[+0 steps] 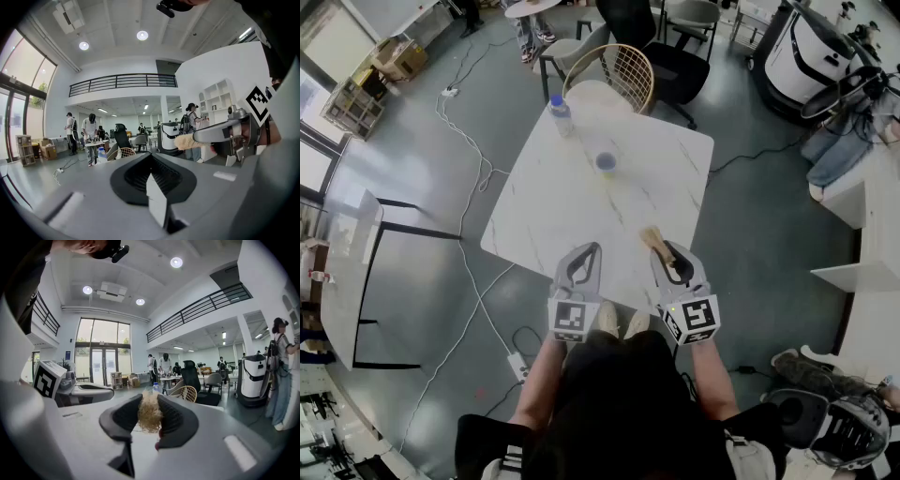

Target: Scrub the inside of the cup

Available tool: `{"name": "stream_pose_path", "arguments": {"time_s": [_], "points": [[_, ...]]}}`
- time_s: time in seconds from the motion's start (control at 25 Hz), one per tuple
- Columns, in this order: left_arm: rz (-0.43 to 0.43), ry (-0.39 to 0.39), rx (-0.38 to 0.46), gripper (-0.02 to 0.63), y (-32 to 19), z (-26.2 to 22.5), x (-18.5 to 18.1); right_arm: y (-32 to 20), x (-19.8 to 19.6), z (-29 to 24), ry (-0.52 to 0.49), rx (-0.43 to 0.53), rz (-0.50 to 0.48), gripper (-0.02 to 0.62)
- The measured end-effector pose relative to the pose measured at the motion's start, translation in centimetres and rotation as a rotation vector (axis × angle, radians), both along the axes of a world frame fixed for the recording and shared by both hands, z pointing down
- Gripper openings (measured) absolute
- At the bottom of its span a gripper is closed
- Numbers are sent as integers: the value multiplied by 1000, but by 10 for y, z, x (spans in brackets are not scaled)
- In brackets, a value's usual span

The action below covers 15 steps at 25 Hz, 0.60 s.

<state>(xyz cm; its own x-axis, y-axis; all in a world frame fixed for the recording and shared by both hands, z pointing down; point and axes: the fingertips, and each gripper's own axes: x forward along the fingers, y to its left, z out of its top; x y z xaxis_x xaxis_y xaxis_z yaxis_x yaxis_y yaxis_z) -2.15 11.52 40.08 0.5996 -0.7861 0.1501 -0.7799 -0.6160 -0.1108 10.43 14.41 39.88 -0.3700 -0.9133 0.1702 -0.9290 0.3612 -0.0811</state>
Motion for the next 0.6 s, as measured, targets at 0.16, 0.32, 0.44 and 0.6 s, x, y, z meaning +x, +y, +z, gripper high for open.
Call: {"name": "stream_pose_path", "arguments": {"time_s": [0.16,0.32,0.44,0.6], "points": [[3,-9,-7,8,-5,4,2,-5,2,1,1,3,-2,106],[8,0,-1,8,-12,5,2,-10,3,2,-17,-2,15,106],[8,14,-12,8,-18,7,-1,-14,4,2,-37,-9,39,104],[18,15,-7,8,-24,7,-6,-16,1,5,-21,-17,58,106]]}}
